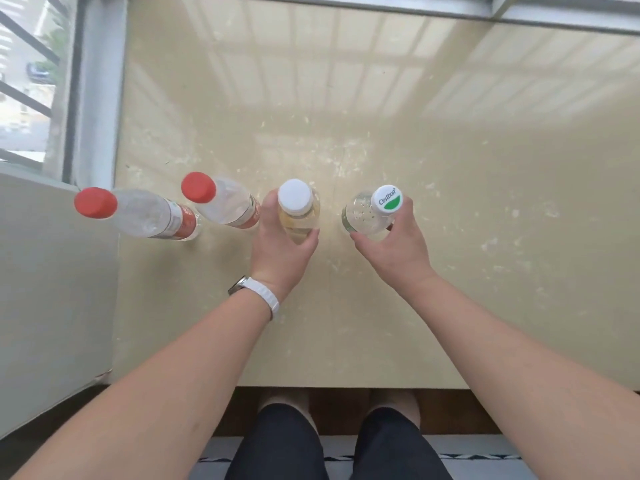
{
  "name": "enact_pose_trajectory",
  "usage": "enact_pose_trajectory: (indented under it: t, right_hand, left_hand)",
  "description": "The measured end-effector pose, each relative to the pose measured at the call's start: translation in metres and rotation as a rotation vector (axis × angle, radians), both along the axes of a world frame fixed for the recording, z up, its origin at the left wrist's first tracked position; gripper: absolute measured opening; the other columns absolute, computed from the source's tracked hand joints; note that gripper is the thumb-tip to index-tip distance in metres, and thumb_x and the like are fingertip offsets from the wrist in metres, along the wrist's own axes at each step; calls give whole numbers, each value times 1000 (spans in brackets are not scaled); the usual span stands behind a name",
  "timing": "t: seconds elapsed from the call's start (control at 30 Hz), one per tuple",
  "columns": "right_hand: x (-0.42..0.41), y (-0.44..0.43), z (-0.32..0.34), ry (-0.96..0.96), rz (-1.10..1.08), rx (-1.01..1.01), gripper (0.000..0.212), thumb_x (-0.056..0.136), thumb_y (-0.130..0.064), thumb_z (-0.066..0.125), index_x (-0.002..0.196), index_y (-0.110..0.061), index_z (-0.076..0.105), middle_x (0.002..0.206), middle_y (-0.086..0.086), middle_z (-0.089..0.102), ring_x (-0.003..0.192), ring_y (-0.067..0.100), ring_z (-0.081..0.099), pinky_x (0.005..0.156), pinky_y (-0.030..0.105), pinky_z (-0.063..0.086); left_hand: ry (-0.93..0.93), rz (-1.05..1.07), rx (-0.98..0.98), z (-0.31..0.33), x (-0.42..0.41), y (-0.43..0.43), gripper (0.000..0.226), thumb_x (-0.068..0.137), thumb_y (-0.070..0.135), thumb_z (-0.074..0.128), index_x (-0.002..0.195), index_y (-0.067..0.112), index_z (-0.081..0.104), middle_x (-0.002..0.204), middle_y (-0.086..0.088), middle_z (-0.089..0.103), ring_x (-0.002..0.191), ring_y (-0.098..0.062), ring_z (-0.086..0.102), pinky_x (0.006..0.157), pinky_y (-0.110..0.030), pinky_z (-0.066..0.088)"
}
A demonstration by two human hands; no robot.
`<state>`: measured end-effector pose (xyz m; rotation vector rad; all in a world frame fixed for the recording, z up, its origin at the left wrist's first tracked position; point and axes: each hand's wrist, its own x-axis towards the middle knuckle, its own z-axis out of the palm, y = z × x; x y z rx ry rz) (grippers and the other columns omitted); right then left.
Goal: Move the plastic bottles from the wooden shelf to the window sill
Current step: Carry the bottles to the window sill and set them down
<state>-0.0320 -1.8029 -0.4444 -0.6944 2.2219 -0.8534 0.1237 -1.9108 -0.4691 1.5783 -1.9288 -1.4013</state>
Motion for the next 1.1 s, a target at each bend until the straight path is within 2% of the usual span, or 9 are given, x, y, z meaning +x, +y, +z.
enact_pose_trajectory:
  t: [0.17,0.23,0.37,0.53,0.67,0.83,0.97,1.1]
  right_hand:
    - [0,2,-2,-4,-10,-3,69,78,-30,78,131,-30,33,109,-32,43,106,6,50,87,25,41]
    - [-1,3,-3,-22,0,0,71,78,-30,79,132,-31,32,110,-31,43,106,5,49,87,24,39]
    - [0,9,-3,-46,28,-16,76,77,-32,80,135,-29,31,126,-19,45,115,2,45,93,21,35]
    - [0,22,11,-15,44,-12,74,80,-35,75,140,-25,33,142,-11,41,132,8,40,108,33,37]
    - [-3,30,45,49,68,21,64,88,-31,65,144,-22,35,146,-6,40,133,12,39,110,36,36]
    - [-5,37,92,185,132,43,51,93,-32,58,140,-19,44,143,-5,45,131,17,42,101,26,33]
    - [-4,44,132,310,220,99,49,95,-34,54,141,-19,45,146,-2,44,134,17,36,103,28,30]
    - [4,56,176,433,287,150,51,97,-38,50,144,-20,43,150,-1,41,139,17,31,110,32,27]
  left_hand:
    - [-8,30,-27,-2,-5,4,81,82,20,80,146,21,31,123,27,42,109,5,42,98,-24,41]
    - [-5,36,-2,-2,-5,5,83,81,22,80,146,25,29,126,32,42,115,4,43,100,-27,41]
    - [-5,38,69,-1,1,6,93,81,28,81,152,25,22,154,11,37,139,-12,41,114,-41,37]
    - [-57,-23,84,25,22,16,88,86,30,77,155,22,23,158,7,35,142,-13,39,113,-31,32]
    - [-112,-158,-38,66,38,19,73,91,25,71,153,13,33,153,-1,42,142,-17,39,116,-31,29]
    - [-163,-360,-241,120,56,17,51,93,20,69,139,6,53,149,-11,48,140,-27,42,115,-34,30]
    - [-186,-477,-370,160,63,12,46,91,29,65,133,10,61,144,-13,54,132,-33,48,108,-42,36]
    - [-215,-597,-506,196,66,6,50,88,43,52,126,13,64,136,-13,59,118,-35,58,98,-45,44]
